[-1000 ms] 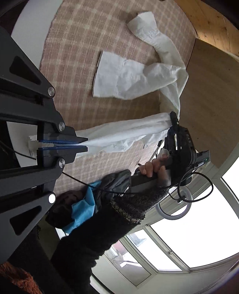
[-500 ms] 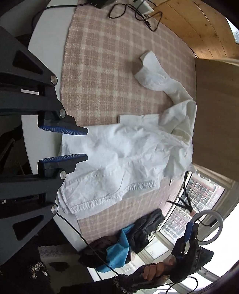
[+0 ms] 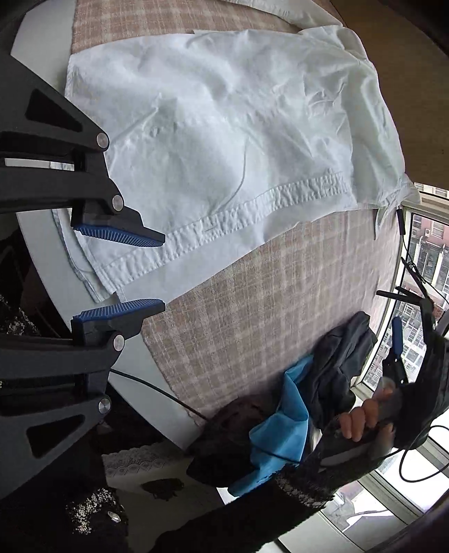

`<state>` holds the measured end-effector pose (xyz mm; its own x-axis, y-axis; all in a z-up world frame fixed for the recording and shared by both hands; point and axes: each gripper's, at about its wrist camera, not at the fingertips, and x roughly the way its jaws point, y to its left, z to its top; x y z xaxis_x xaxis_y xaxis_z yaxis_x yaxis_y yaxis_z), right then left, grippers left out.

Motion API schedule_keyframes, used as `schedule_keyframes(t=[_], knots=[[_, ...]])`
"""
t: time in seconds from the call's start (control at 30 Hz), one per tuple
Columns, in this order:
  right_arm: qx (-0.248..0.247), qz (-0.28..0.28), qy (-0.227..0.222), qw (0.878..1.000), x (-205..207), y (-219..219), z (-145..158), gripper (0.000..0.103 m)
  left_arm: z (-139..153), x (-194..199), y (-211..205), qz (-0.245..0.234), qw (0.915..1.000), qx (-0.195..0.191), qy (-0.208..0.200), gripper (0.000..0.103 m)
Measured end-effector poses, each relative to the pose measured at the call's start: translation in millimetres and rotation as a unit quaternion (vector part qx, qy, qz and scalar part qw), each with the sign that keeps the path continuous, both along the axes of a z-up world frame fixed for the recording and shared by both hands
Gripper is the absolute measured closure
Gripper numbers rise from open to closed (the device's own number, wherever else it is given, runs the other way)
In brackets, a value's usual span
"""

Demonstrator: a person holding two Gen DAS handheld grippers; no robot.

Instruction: Fold clothes

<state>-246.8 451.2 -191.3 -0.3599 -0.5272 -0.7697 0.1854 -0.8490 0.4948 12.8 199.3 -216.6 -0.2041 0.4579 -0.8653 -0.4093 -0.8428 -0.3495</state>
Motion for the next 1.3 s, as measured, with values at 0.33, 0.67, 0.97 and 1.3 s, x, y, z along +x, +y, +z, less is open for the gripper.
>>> schedule_keyframes(t=[0.33, 0.67, 0.97, 1.3], knots=[[-0.042, 0.064, -0.059, 0.995, -117, -54, -96, 0.042, -3, 21, -19, 0.174, 0.9825, -0.036, -0.056, 0.073], [0.088, 0.133, 0.108, 0.981, -118, -47, -21, 0.099, 14, 56, -54, 0.311, 0.9472, -0.033, -0.07, 0.071], [0.156, 0.149, 0.05, 0.975, -150, -52, -76, 0.086, -17, 36, -10, 0.258, 0.9591, -0.077, -0.088, 0.071], [0.024, 0.141, 0.008, 0.99, -124, -4, -38, 0.067, -39, 13, 26, 0.169, 0.9719, -0.151, -0.065, 0.067]])
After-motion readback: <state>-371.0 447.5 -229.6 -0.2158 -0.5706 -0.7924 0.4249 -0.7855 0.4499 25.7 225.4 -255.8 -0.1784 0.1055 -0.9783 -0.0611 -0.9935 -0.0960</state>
